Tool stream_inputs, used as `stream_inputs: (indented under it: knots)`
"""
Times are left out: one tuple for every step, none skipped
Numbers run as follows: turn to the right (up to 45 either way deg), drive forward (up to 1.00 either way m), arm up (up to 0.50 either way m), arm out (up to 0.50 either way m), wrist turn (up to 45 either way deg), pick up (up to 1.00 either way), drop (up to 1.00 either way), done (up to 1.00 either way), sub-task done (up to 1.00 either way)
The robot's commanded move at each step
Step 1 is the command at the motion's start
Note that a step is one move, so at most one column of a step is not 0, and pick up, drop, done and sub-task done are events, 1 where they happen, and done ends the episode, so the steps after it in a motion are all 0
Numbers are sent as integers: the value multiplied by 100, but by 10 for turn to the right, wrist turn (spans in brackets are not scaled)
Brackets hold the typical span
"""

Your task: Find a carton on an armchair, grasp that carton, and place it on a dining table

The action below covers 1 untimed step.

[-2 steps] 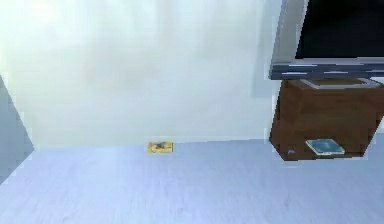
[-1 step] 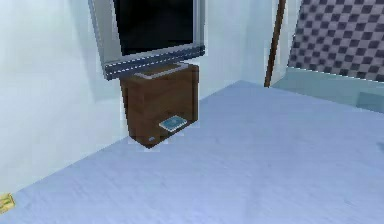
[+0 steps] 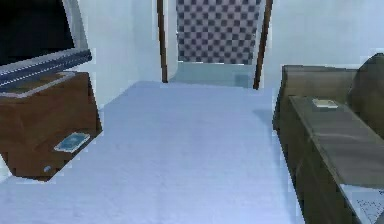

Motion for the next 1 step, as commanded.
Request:
stream_inputs:
  knots:
    - [0,100,0,0,0,0,0,0,0]
